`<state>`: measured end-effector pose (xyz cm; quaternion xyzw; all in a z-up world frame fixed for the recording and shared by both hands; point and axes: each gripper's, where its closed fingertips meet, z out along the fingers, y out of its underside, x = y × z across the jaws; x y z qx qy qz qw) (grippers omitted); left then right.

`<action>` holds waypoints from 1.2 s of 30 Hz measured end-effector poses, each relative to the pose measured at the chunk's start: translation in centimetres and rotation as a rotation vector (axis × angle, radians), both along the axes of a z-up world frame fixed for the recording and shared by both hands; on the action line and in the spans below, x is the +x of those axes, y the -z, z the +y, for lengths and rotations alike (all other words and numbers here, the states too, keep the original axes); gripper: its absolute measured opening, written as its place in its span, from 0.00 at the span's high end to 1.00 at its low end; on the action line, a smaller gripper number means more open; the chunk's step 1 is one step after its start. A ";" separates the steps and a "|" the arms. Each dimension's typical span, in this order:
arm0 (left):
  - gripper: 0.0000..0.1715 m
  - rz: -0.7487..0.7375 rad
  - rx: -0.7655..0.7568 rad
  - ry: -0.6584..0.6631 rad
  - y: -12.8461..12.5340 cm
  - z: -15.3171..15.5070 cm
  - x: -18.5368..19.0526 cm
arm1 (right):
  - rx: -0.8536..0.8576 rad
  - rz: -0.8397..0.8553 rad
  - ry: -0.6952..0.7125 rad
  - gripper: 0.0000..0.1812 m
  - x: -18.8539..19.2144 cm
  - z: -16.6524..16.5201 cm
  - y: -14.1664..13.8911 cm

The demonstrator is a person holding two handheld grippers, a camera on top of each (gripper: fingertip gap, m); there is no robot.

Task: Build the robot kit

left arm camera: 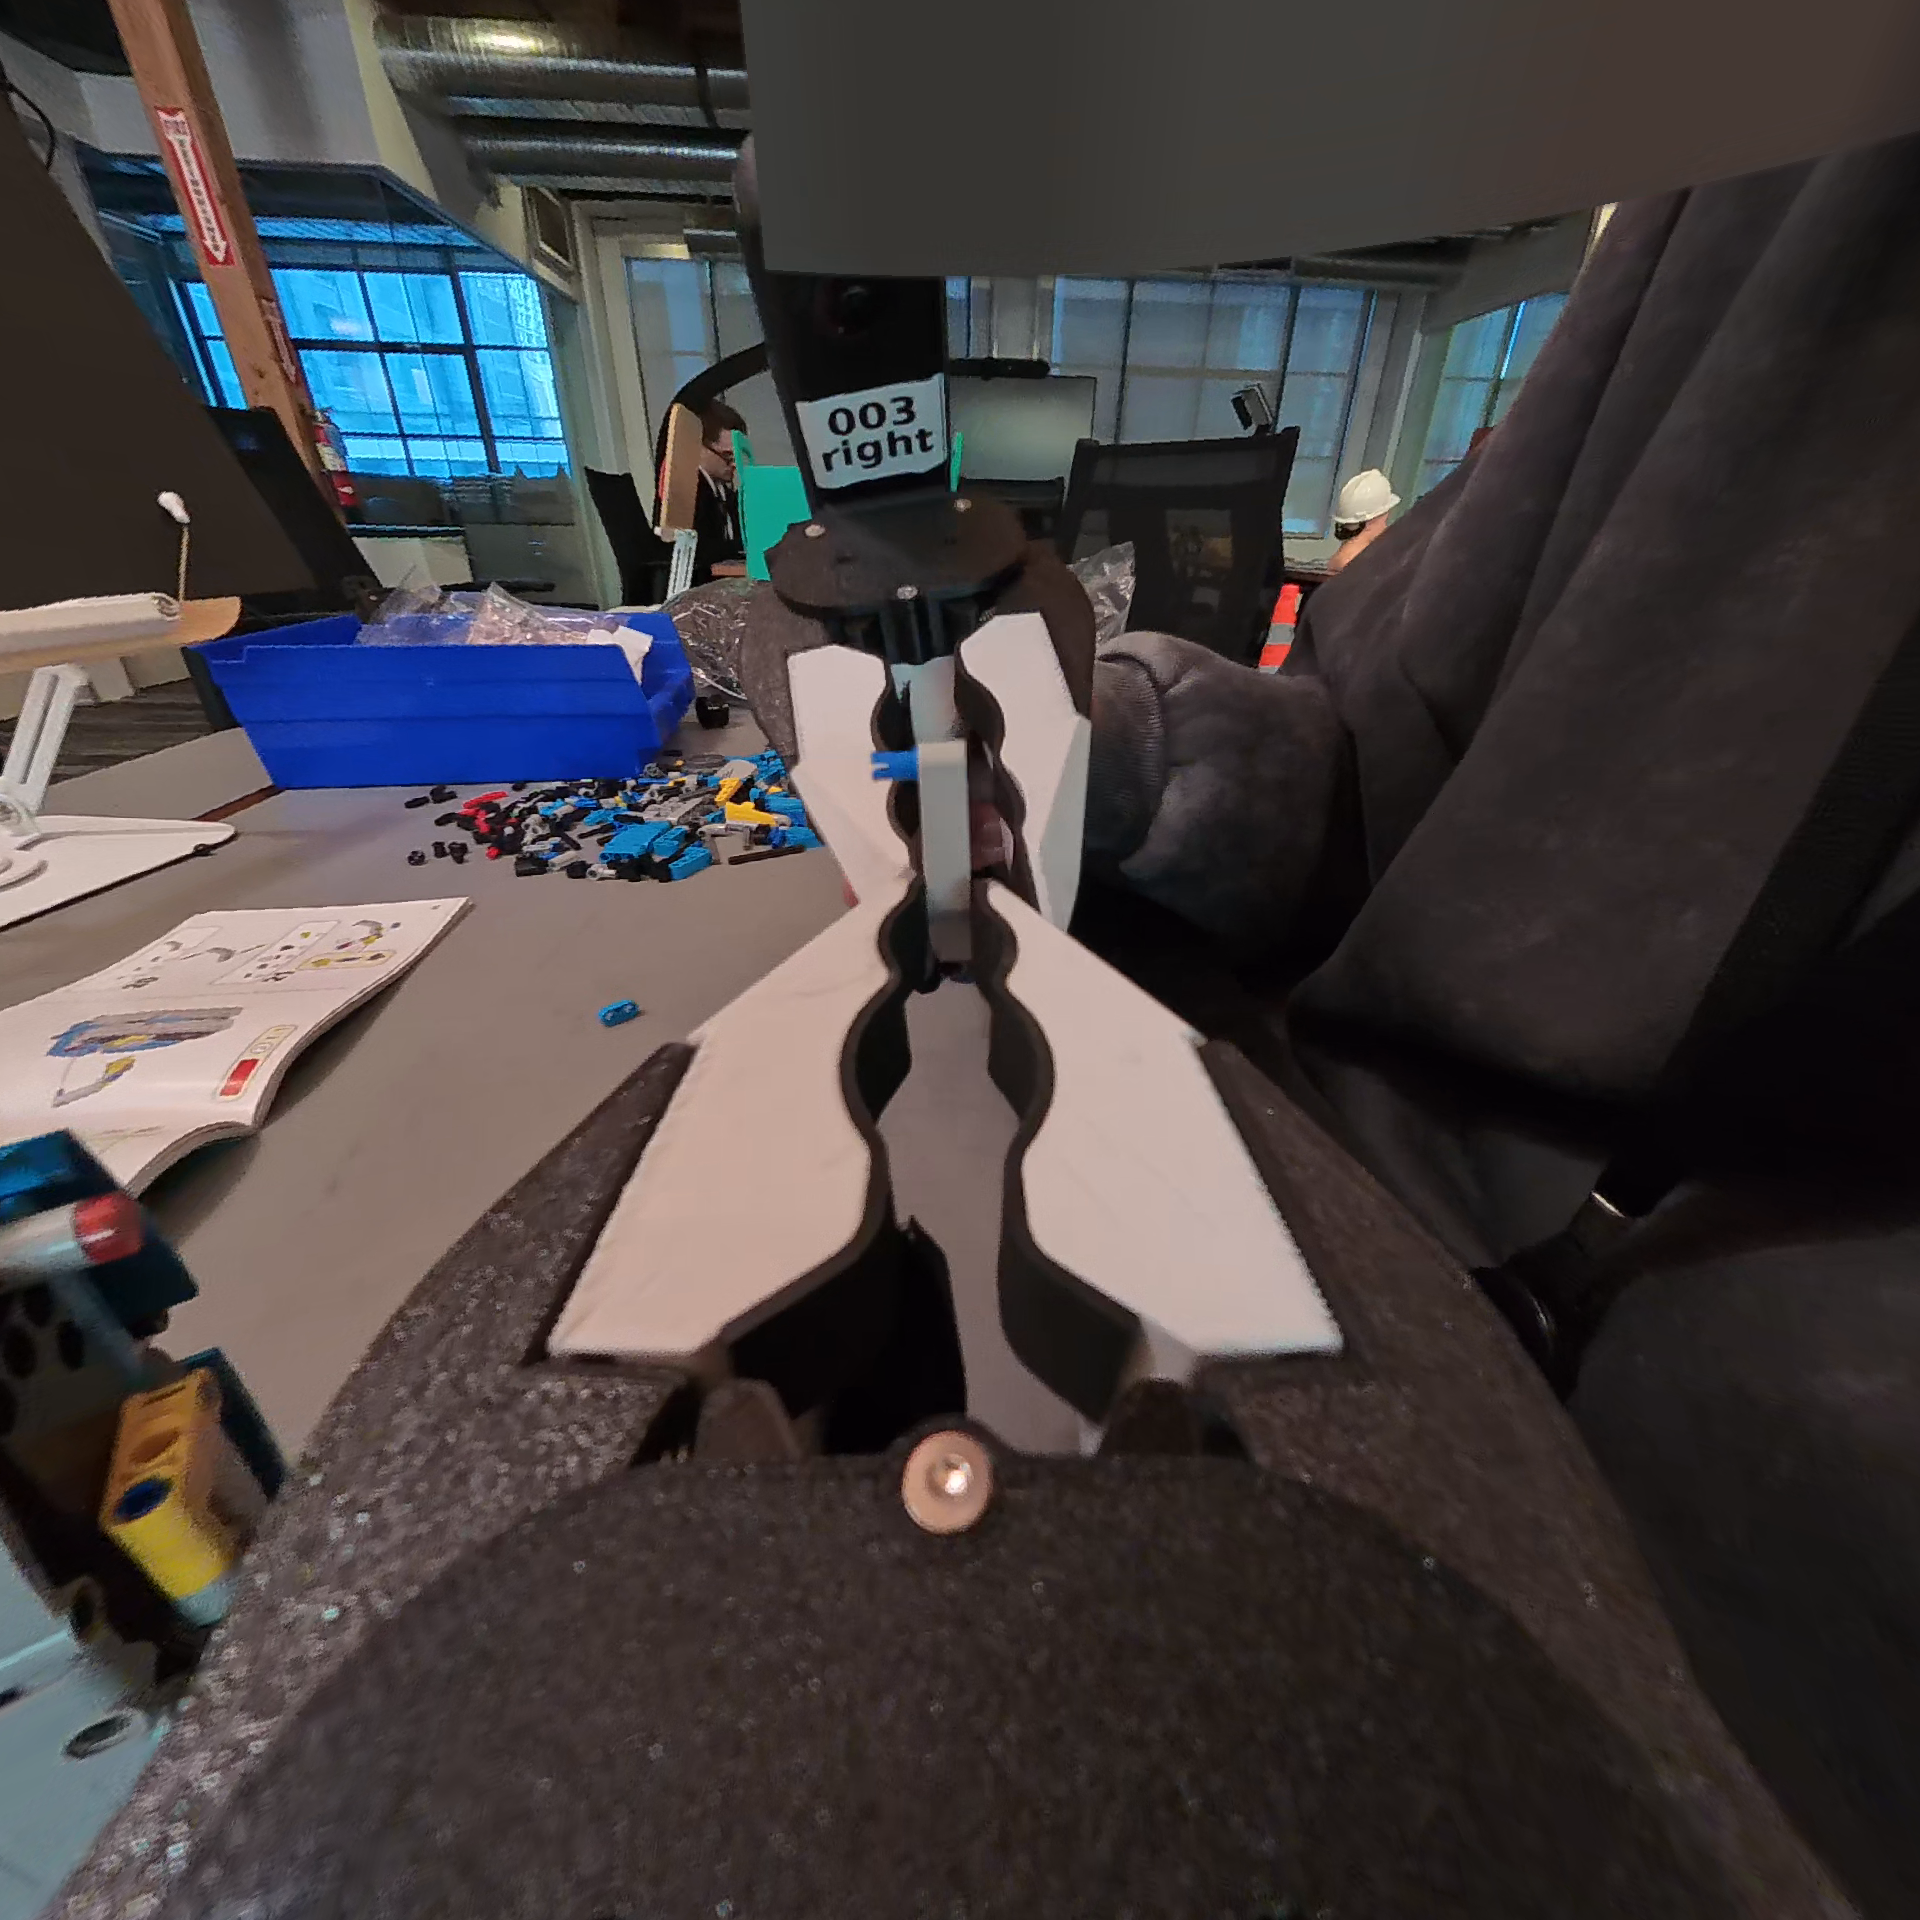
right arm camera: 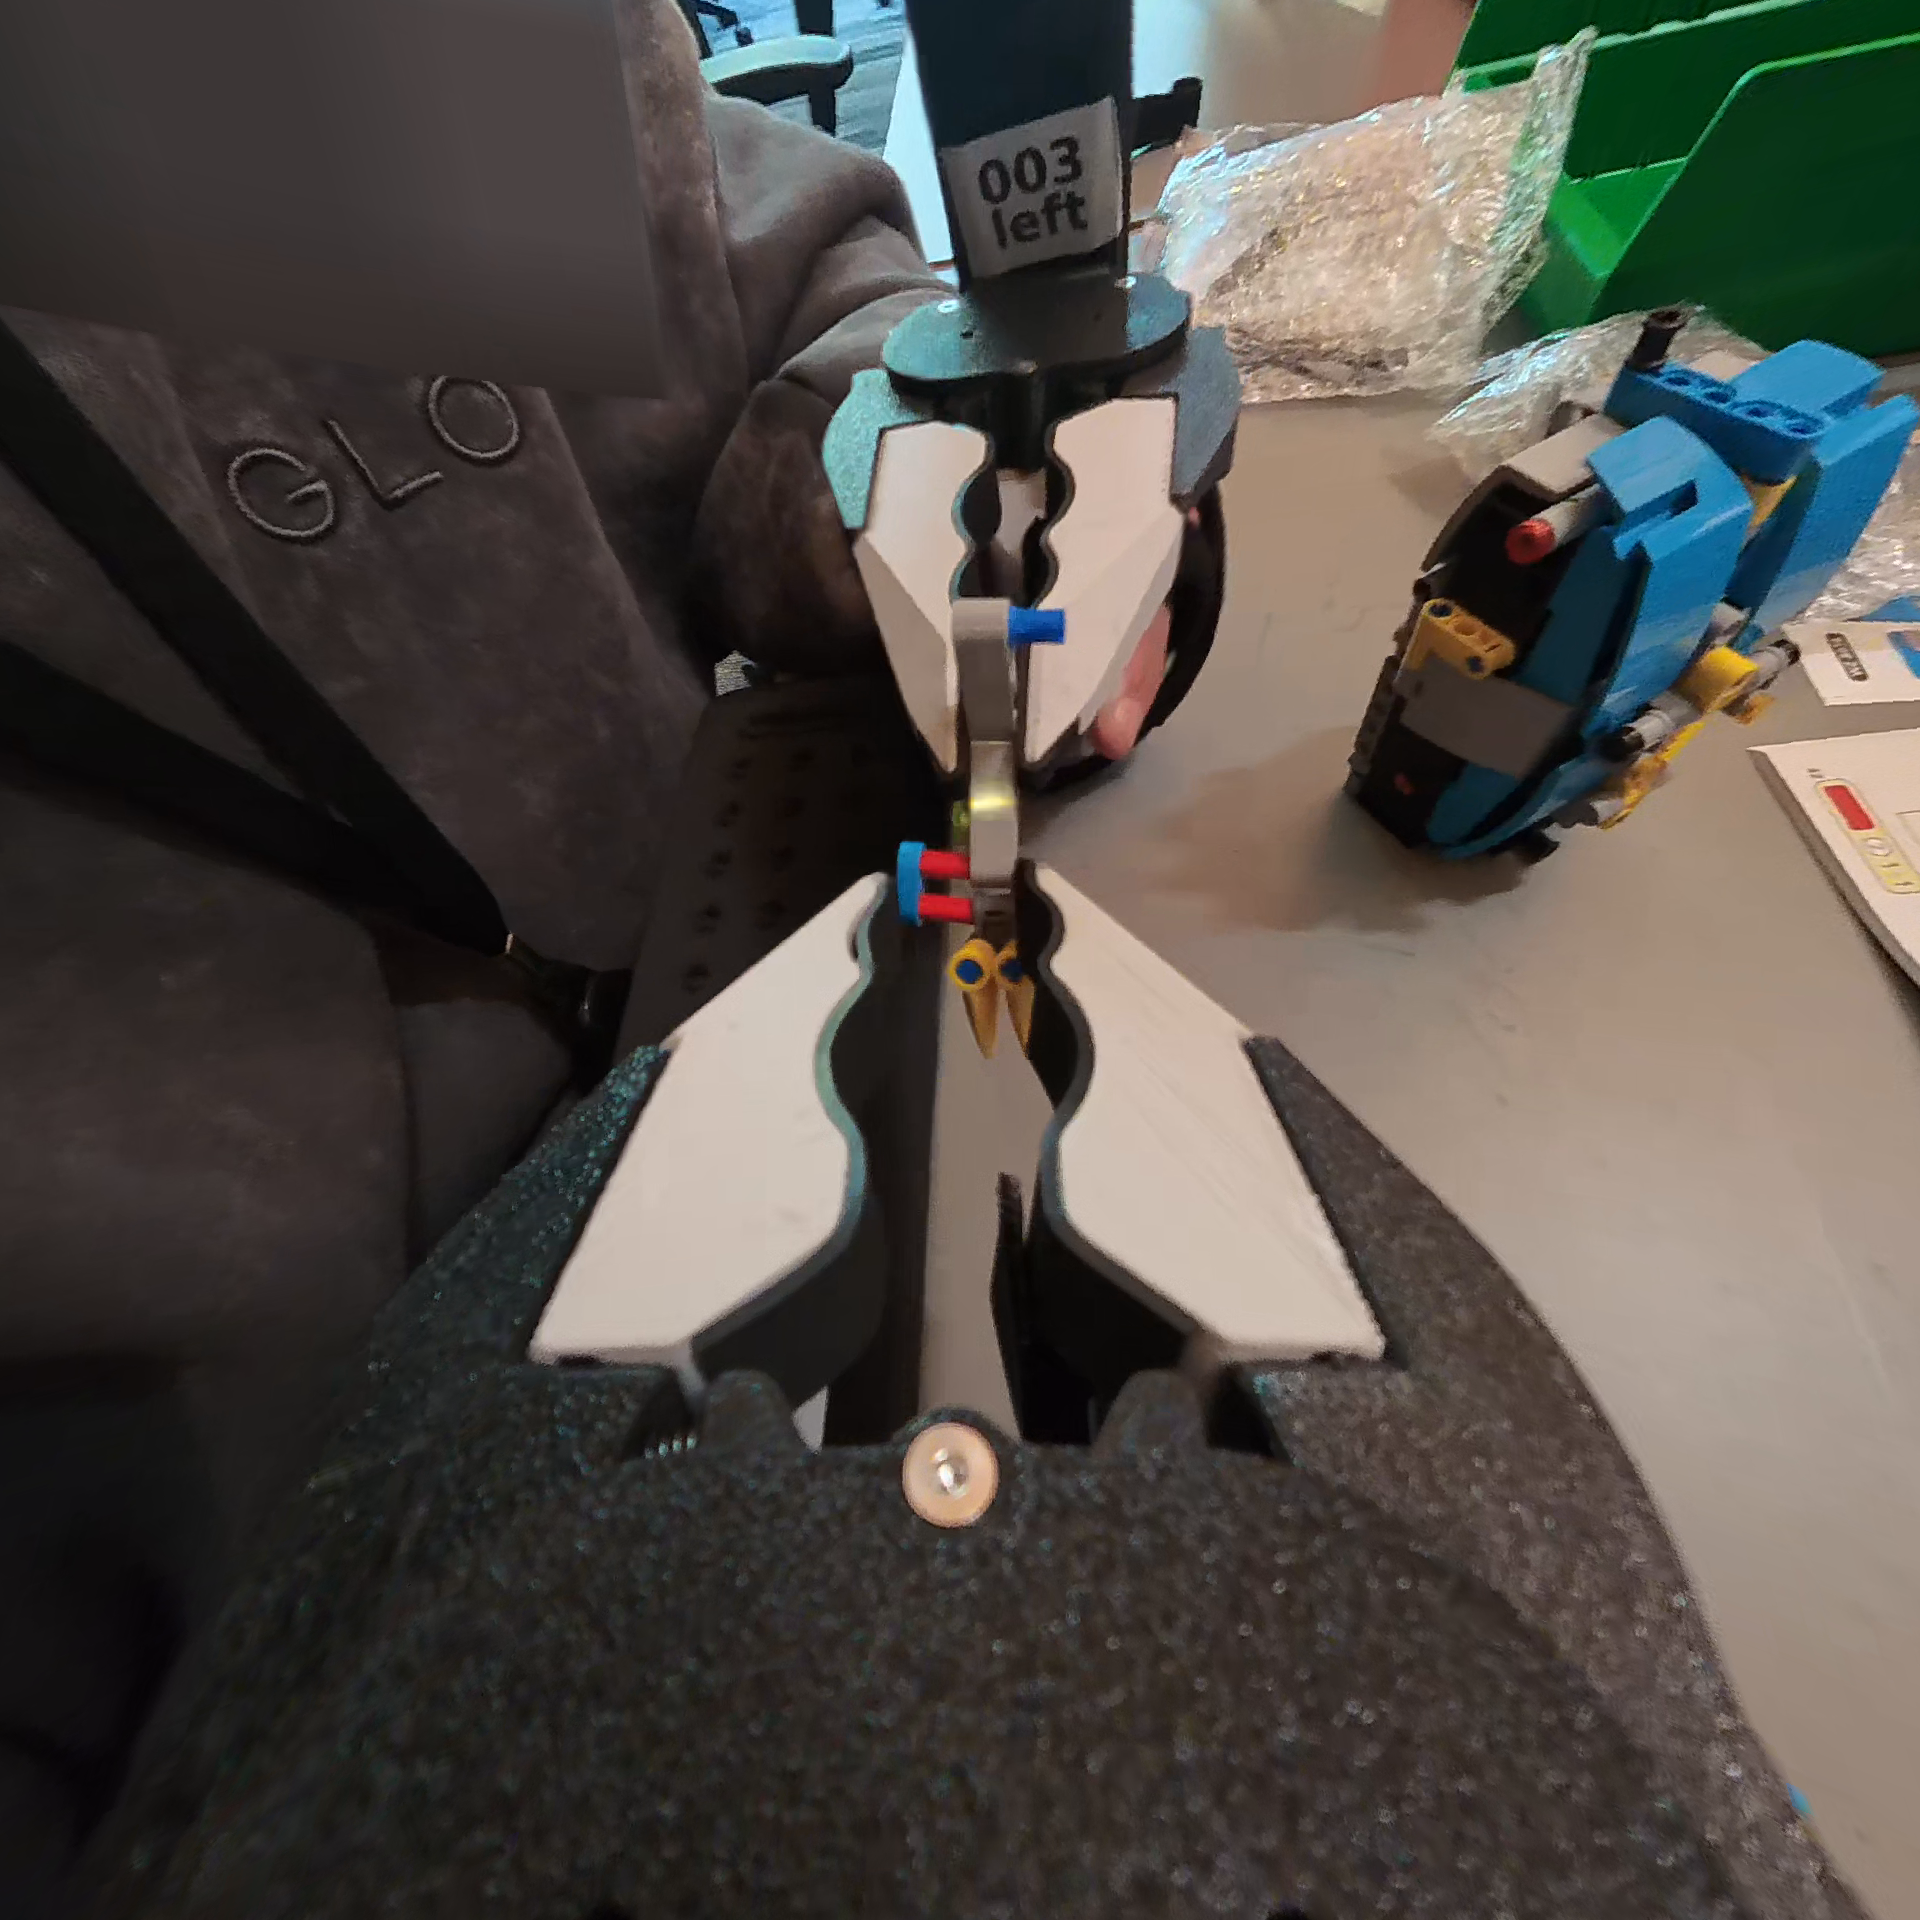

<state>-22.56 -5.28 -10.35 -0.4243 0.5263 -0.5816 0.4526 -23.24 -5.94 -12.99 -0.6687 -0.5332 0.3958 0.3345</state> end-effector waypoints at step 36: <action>0.96 0.038 -0.009 -0.157 0.5 2.9 0.2 | 0.133 0.083 0.116 0.74 0.1 3.3 2.2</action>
